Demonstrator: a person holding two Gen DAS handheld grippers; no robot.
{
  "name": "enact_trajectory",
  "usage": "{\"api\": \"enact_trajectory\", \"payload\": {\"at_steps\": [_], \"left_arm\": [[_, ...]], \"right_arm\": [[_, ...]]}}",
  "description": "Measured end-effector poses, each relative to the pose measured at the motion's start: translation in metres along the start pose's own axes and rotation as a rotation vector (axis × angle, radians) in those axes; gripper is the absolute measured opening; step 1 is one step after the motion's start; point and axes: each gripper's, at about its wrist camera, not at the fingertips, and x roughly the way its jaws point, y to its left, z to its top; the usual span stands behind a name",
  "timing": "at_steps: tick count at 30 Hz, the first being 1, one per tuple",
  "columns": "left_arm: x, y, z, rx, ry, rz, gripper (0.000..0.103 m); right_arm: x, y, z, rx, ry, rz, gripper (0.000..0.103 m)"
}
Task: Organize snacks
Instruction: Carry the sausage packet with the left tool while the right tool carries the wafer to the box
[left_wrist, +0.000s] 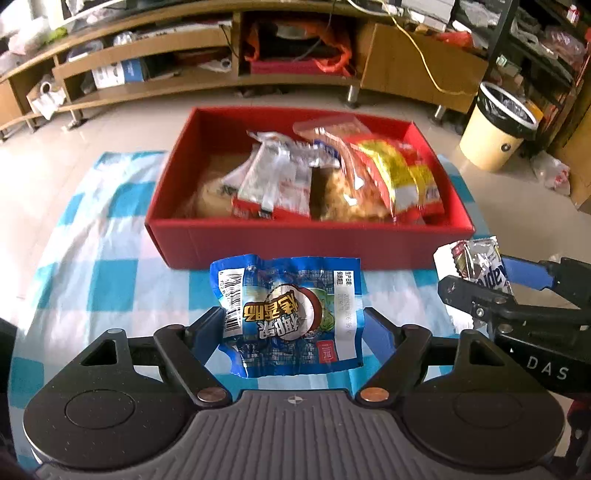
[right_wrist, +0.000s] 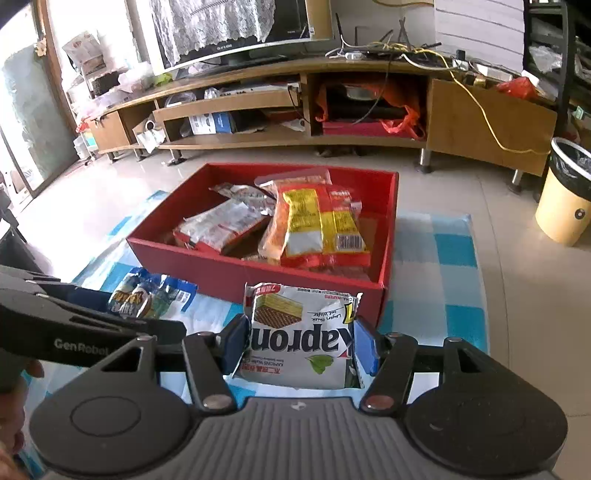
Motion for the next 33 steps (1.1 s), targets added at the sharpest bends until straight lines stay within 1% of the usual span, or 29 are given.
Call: {"api": "enact_trajectory", "payload": {"at_steps": [6, 11, 15, 20, 24, 33], "left_arm": [[-0.003, 0.0, 0.016, -0.011, -0.035, 0.008, 0.084], [-0.006, 0.0, 0.037, -0.012, -0.081, 0.012, 0.084], [-0.001, 0.0, 0.054, -0.004, -0.115, 0.029, 0.084], [0.016, 0.003, 0.07, -0.012, -0.113, 0.043, 0.084], [0.028, 0.008, 0.078, -0.028, -0.107, 0.049, 0.084], [0.045, 0.017, 0.088, -0.052, -0.092, 0.053, 0.084]], "right_arm": [[0.001, -0.002, 0.014, 0.002, -0.032, -0.001, 0.056], [0.006, -0.007, 0.031, 0.017, -0.063, -0.008, 0.056], [0.013, -0.014, 0.044, 0.047, -0.08, -0.012, 0.056], [0.027, -0.018, 0.062, 0.049, -0.101, -0.028, 0.056], [0.043, -0.023, 0.072, 0.07, -0.096, -0.034, 0.056], [0.067, -0.024, 0.079, 0.068, -0.076, -0.052, 0.056]]}}
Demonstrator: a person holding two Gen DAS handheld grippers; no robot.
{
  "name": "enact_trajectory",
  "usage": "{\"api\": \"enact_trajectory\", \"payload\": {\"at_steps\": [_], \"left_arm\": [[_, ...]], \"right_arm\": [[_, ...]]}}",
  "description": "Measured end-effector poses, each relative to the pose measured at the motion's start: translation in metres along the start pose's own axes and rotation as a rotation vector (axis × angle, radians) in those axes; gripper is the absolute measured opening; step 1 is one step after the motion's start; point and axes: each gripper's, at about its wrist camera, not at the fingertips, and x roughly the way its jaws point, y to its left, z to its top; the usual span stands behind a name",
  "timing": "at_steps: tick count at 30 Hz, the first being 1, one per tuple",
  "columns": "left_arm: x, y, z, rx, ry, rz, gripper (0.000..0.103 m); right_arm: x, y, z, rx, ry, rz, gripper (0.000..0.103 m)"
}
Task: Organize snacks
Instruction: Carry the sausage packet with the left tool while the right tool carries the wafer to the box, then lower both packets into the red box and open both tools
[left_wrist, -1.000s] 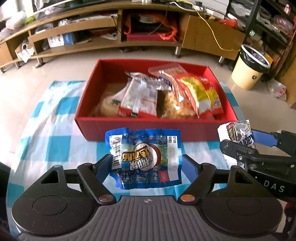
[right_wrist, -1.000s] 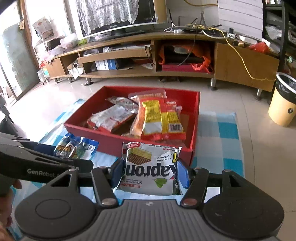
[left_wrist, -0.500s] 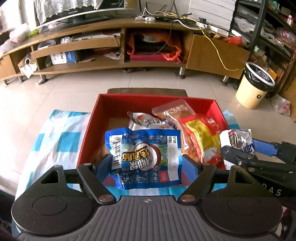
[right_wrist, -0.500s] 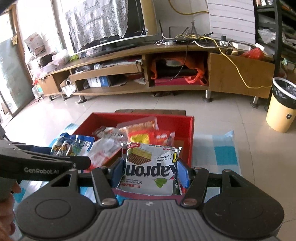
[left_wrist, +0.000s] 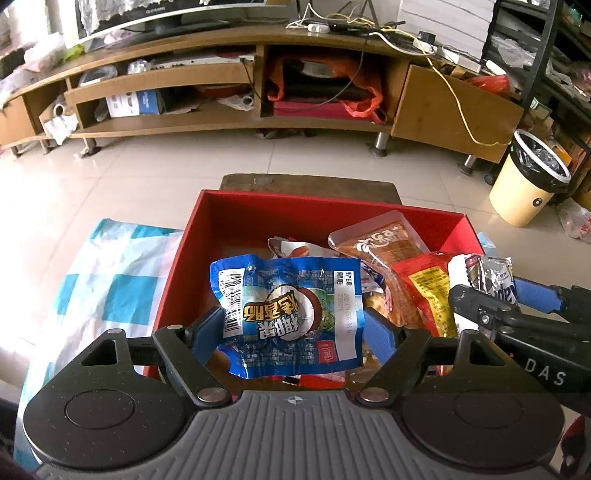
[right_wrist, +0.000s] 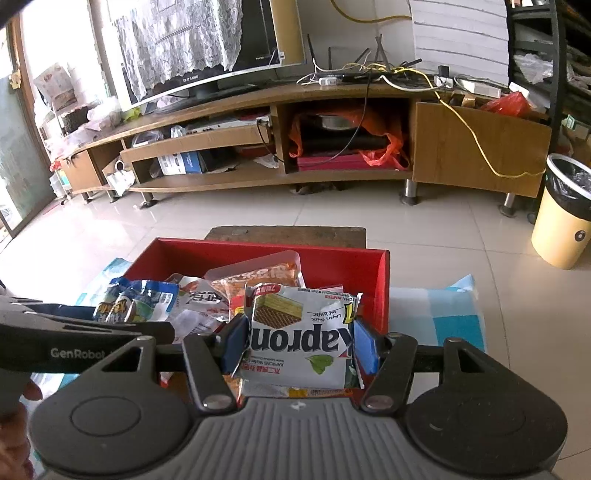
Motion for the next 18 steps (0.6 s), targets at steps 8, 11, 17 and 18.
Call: {"api": "enact_trajectory", "payload": {"at_steps": [8, 11, 17, 18], "left_arm": [[0.014, 0.005, 0.003, -0.022, 0.029, 0.002, 0.09], [0.015, 0.006, 0.004, -0.021, 0.03, 0.004, 0.093], [0.01, 0.009, 0.005, -0.027, 0.014, 0.011, 0.095], [0.009, 0.008, 0.006, -0.025, 0.008, 0.014, 0.095]], "right_arm": [[0.012, 0.0, 0.002, 0.008, -0.008, -0.021, 0.059], [0.014, -0.005, 0.002, 0.03, -0.005, -0.022, 0.061], [0.014, -0.003, 0.002, 0.026, -0.003, -0.023, 0.063], [0.014, -0.002, 0.002, 0.022, -0.005, -0.022, 0.063]]}}
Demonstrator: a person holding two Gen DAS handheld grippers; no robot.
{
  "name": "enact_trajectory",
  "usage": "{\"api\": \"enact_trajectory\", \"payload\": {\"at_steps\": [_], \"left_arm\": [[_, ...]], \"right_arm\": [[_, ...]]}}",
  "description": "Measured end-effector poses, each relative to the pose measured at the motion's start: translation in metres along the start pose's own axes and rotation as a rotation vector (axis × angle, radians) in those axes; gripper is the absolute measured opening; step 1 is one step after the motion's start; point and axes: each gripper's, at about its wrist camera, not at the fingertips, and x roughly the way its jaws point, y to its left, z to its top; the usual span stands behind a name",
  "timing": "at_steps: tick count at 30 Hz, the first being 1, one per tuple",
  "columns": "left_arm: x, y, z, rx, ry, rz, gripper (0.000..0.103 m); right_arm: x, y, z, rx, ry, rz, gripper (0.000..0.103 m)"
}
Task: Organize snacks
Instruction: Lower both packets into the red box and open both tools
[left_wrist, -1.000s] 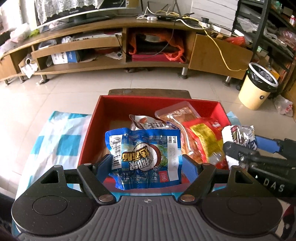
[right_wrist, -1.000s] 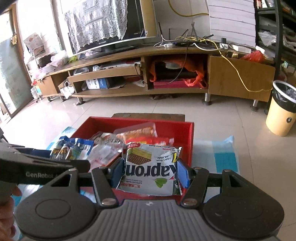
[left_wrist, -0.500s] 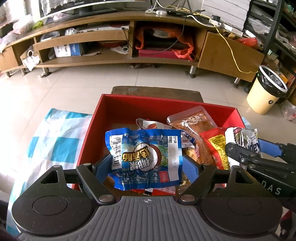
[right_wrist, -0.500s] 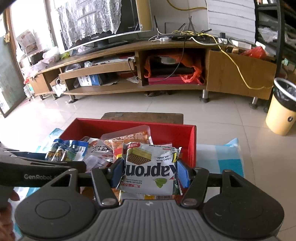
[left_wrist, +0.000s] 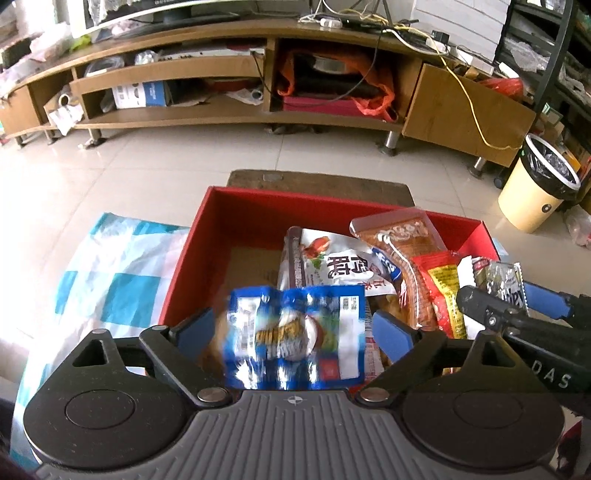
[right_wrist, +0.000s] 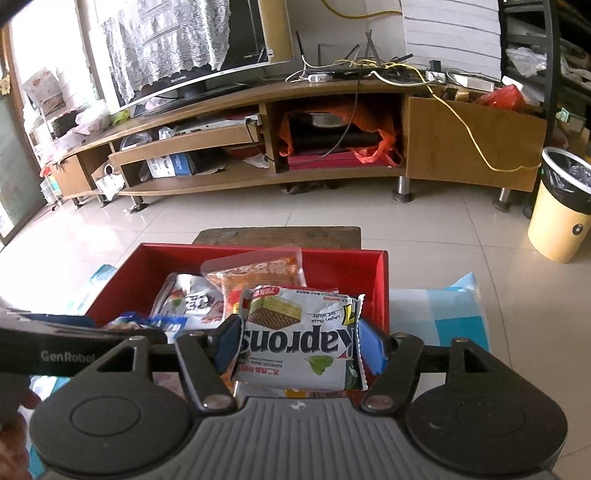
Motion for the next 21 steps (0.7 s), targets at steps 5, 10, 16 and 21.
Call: {"api": "enact_trajectory", "payload": {"at_steps": [5, 10, 16, 21], "left_arm": [[-0.008, -0.001, 0.001, 0.011, -0.022, 0.021, 0.096], [-0.017, 0.003, -0.004, 0.012, -0.023, 0.031, 0.096], [-0.029, 0.001, -0.013, 0.026, -0.034, 0.055, 0.096], [-0.037, -0.005, -0.026, 0.052, -0.038, 0.085, 0.097]], "right_arm": [[0.0, 0.002, 0.0, 0.0, 0.002, -0.001, 0.063], [-0.008, 0.002, 0.001, -0.005, -0.005, -0.002, 0.064], [-0.025, 0.001, -0.001, -0.003, -0.028, -0.006, 0.064], [-0.038, 0.003, -0.007, -0.009, -0.033, -0.004, 0.065]]}}
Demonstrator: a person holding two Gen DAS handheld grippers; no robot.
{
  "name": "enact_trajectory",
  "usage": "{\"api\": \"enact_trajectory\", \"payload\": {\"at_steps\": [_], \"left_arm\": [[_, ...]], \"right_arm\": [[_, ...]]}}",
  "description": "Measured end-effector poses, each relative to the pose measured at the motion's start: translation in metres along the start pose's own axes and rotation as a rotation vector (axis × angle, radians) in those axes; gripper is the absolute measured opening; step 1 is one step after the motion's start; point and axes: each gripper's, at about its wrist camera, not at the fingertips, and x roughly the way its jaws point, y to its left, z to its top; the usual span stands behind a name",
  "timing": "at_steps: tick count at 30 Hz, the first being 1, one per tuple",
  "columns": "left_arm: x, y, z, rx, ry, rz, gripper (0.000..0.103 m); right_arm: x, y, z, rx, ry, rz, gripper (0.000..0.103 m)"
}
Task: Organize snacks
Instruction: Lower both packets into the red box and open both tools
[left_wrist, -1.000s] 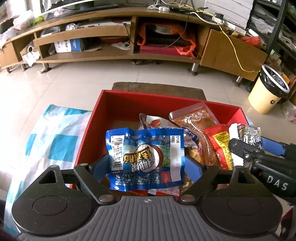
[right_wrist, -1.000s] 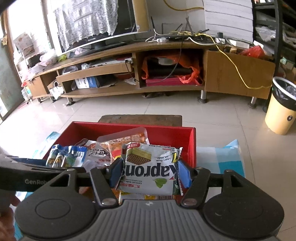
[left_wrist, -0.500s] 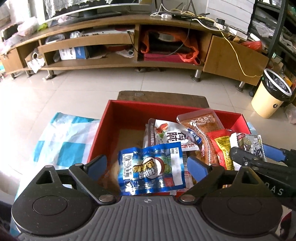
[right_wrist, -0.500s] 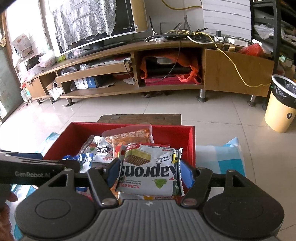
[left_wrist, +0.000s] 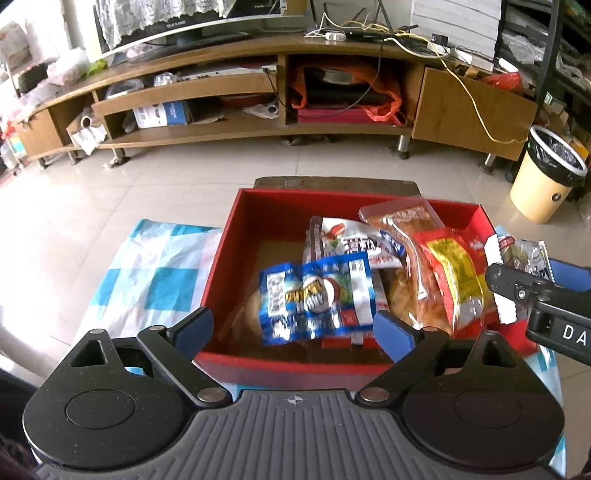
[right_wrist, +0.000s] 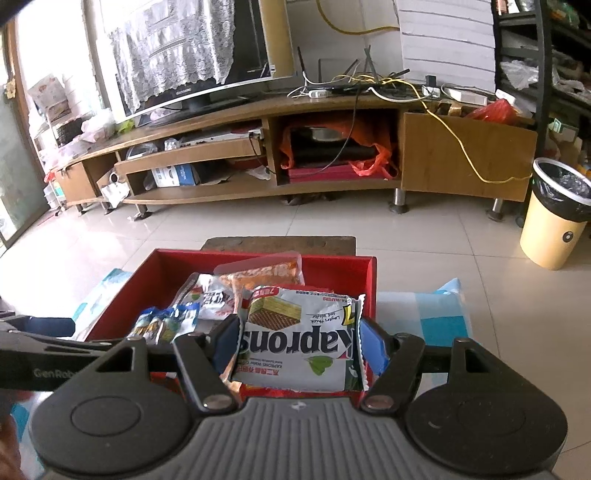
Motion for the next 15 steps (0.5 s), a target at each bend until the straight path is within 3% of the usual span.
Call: {"api": "enact_trajectory", "payload": {"at_steps": [7, 10, 15], "left_arm": [[-0.009, 0.004, -0.011, -0.014, 0.019, 0.006, 0.098], [-0.01, 0.01, -0.014, -0.022, 0.021, 0.002, 0.098], [-0.008, 0.016, -0.013, -0.037, 0.016, 0.003, 0.098]], "right_arm": [[0.011, 0.003, -0.003, -0.037, -0.013, 0.02, 0.067], [0.022, -0.004, -0.001, 0.036, 0.003, 0.041, 0.067], [0.015, 0.003, -0.002, 0.001, -0.007, 0.006, 0.067]]}}
